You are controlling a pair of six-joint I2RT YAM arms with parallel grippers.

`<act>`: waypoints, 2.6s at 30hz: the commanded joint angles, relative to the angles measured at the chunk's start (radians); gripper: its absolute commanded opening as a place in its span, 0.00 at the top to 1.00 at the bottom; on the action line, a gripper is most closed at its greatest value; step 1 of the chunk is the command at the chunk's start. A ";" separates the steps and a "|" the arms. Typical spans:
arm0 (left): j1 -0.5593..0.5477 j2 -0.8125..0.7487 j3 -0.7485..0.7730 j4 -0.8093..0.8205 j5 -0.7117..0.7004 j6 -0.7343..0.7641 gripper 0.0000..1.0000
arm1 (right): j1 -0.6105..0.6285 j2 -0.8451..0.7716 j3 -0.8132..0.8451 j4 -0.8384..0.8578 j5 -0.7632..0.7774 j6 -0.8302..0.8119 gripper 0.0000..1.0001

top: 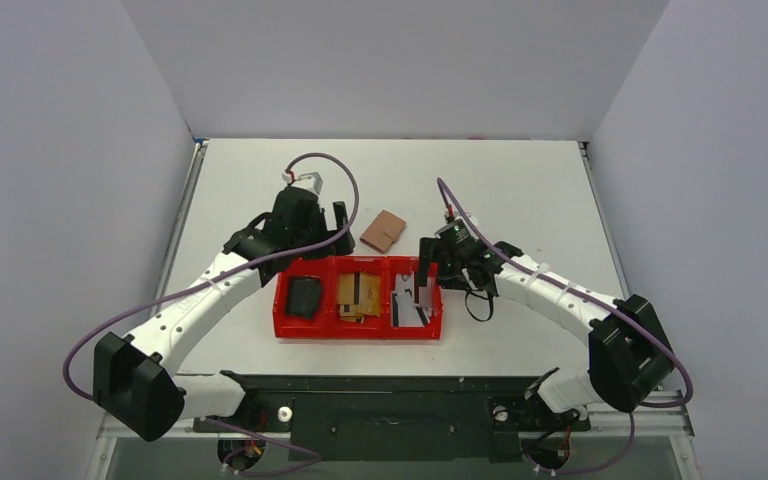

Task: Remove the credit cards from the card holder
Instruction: Move the storage box to the corner of the board, then open the card holder at the center of the board.

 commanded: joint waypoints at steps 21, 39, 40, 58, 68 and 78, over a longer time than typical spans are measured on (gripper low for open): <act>0.107 -0.030 0.190 -0.143 -0.012 0.013 0.02 | 0.185 0.378 0.347 0.051 -0.213 0.130 0.03; 0.239 -0.050 0.332 -0.187 0.022 0.013 0.02 | 0.288 0.932 1.098 0.073 -0.421 0.287 0.04; 0.239 -0.049 0.340 -0.188 0.024 0.013 0.02 | 0.289 0.944 1.118 0.077 -0.427 0.287 0.04; 0.250 -0.093 0.290 -0.133 0.062 -0.009 0.02 | 0.081 0.679 0.977 -0.090 -0.078 0.077 0.04; 0.255 -0.072 0.224 -0.117 0.087 -0.013 0.02 | 0.036 0.726 0.969 -0.203 0.113 -0.053 0.28; 0.255 -0.059 0.152 -0.101 0.106 -0.021 0.02 | 0.039 0.868 1.119 -0.259 0.120 -0.088 0.49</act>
